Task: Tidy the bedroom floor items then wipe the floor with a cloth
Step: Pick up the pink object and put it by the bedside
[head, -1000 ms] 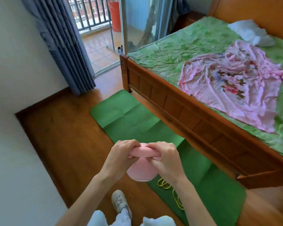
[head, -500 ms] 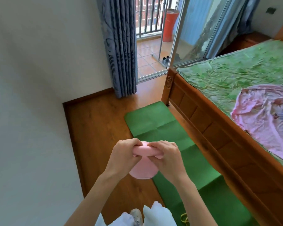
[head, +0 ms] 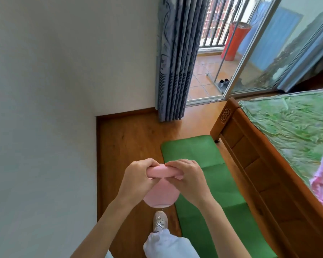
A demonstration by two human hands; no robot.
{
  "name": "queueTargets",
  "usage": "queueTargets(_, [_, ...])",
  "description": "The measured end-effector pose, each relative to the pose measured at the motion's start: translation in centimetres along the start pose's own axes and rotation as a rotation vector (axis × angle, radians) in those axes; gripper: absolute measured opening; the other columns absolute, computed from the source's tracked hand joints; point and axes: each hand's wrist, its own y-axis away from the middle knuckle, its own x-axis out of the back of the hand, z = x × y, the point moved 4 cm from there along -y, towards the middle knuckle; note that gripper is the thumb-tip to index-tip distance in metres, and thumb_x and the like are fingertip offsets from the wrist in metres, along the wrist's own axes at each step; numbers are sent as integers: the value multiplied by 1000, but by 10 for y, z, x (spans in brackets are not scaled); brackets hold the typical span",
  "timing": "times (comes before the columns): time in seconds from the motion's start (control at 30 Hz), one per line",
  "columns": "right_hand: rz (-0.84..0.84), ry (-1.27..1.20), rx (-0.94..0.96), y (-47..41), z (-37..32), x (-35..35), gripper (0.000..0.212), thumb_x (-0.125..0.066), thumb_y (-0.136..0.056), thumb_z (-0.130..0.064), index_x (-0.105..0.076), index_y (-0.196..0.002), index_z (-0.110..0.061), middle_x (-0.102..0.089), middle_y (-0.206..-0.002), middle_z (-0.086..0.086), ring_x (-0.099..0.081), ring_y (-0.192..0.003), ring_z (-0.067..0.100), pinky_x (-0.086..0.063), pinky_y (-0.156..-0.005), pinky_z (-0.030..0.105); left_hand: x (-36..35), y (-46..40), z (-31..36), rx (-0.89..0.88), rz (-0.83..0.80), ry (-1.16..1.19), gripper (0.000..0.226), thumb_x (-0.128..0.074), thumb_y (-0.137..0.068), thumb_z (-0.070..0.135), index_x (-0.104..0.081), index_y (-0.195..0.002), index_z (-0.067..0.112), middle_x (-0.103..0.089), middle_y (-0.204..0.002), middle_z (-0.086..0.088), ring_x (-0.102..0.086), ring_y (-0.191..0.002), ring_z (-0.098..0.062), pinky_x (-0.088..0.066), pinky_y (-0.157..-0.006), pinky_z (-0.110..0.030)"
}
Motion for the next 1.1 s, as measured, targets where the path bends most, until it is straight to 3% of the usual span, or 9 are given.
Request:
queueTargets(0.23, [16, -18, 71, -100, 17, 2, 31, -80, -70, -22, -73, -100, -19, -72, -95, -5, -55, -83, 2, -28, -82, 10, 10, -94, -18, 51, 38, -36, 33, -79, -71, 32, -69, -101, 25, -65, -92, 16, -62, -80, -5, -52, -68, -14])
queueTargets(0.5, [5, -14, 59, -198, 34, 4, 31, -80, -71, -22, -72, -100, -19, -72, -95, -6, -61, -85, 9, -29, -84, 11, 20, -192, -38, 64, 54, -36, 34, -80, -70, 32, -69, -101, 25, -69, -94, 11, -63, -82, -7, -53, -69, -16])
queueTargets(0.77, [21, 20, -18, -293, 60, -19, 31, -79, -72, -28, -72, -102, -24, -71, -95, -10, -55, -85, 0, -29, -83, 11, 21, -298, -80, 32, -58, -45, 32, -79, -71, 31, -69, -102, 26, -69, -95, 11, -63, -82, -7, -54, -72, -18])
queueTargets(1.1, [100, 32, -162, -417, 63, -44, 33, -78, -74, -21, -71, -106, -24, -70, -101, -7, -46, -87, -6, -29, -80, 10, 47, -446, -129, -42, -257, -90, 28, -77, -73, 34, -64, -97, 26, -64, -96, 13, -61, -85, -7, -54, -77, -22])
